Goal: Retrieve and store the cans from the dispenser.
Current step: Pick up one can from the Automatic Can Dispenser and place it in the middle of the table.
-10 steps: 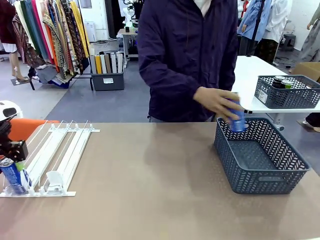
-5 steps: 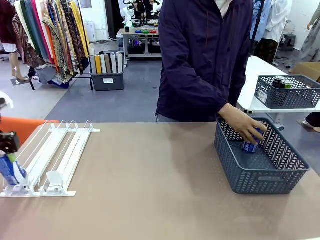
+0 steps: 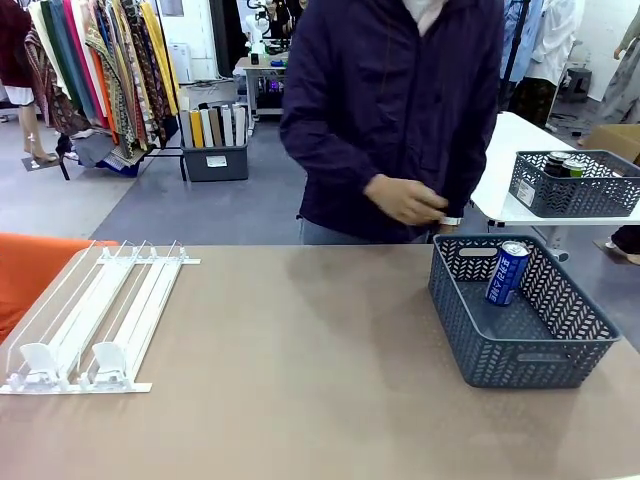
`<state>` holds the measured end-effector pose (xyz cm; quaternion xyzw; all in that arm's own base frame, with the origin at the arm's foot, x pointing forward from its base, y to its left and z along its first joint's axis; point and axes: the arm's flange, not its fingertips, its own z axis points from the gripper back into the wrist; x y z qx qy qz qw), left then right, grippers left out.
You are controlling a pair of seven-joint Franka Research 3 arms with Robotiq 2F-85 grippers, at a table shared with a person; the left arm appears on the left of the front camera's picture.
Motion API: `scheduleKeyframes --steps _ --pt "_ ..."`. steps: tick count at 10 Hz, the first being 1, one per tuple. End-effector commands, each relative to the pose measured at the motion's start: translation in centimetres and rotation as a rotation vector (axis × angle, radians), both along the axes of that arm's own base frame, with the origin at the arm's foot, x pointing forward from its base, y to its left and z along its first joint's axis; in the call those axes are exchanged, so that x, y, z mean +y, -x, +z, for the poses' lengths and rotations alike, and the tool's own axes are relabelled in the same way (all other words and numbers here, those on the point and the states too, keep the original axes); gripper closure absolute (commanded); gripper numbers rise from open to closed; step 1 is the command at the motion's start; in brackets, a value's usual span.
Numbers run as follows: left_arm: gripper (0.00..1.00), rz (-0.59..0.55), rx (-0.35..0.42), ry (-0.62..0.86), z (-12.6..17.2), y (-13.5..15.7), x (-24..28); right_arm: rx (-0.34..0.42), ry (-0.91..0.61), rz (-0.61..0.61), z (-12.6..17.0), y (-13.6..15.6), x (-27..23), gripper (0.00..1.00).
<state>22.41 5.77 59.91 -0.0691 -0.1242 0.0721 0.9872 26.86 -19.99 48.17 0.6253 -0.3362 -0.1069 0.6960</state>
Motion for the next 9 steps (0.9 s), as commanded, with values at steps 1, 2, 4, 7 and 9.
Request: scheduleKeyframes --steps 1,2,4,7,9 --pt "1.00 0.016 -0.063 0.129 -0.1 -0.1 1.0 -0.021 -0.021 -0.012 0.5 -0.2 0.0 0.00" --pt "1.00 0.043 -0.077 0.215 -0.8 -0.5 1.7 -0.021 -0.021 -0.012 0.5 -0.2 0.0 0.00" --pt "1.00 0.008 -0.031 0.055 0.7 1.0 0.6 -0.021 -0.021 -0.012 0.5 -0.2 0.0 0.00" --pt "1.00 0.019 -0.029 0.089 0.3 0.8 0.5 -0.021 -0.021 -0.012 0.5 -0.2 0.0 0.00" --pt "1.00 -0.018 -0.057 0.166 0.3 -2.9 -4.3 -0.021 -0.021 -0.012 0.5 -0.2 0.0 0.00"
